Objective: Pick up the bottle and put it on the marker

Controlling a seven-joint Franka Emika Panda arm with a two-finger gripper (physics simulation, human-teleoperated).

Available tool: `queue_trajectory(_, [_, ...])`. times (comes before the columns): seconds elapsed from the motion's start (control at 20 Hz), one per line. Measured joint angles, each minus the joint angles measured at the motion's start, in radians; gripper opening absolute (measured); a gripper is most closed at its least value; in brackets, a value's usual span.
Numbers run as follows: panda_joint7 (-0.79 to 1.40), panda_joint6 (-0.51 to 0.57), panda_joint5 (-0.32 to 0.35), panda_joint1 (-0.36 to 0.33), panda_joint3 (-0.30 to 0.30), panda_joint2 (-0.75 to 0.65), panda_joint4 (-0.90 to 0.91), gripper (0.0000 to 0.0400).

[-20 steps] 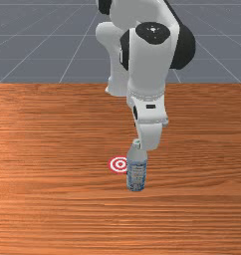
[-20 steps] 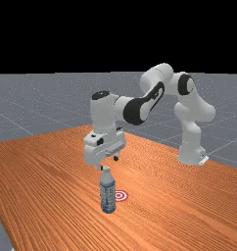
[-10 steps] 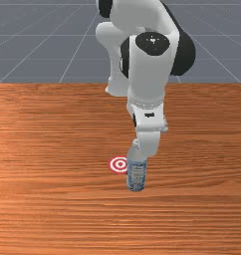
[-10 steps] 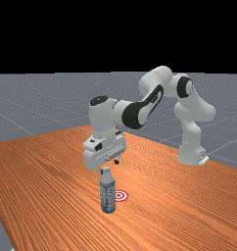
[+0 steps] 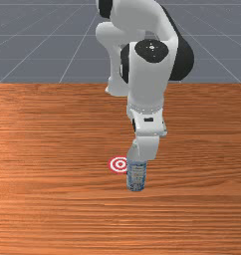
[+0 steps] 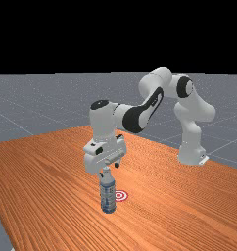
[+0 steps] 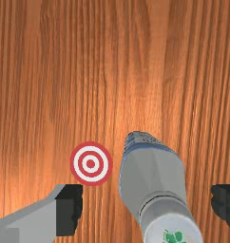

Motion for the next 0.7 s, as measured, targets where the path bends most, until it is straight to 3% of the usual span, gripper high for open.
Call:
queue_trajectory(0.1, [-0.01,0.0,0.006,-0.004,0.005,-0.002,-0.001,0.04])
queue_trajectory(0.15, [-0.019,0.002,0.018,-0.011,0.011,-0.003,-0.003,0.0244])
queue_trajectory(0.2, [-0.021,0.002,0.021,-0.013,0.013,-0.003,-0.003,0.0176])
queue_trajectory(0.45, [-0.009,0.009,0.004,-0.006,0.003,-0.013,-0.012,0.0166])
queue_trajectory(0.7, [0.125,0.005,0.051,-0.025,-0.024,-0.018,-0.02,0.0166])
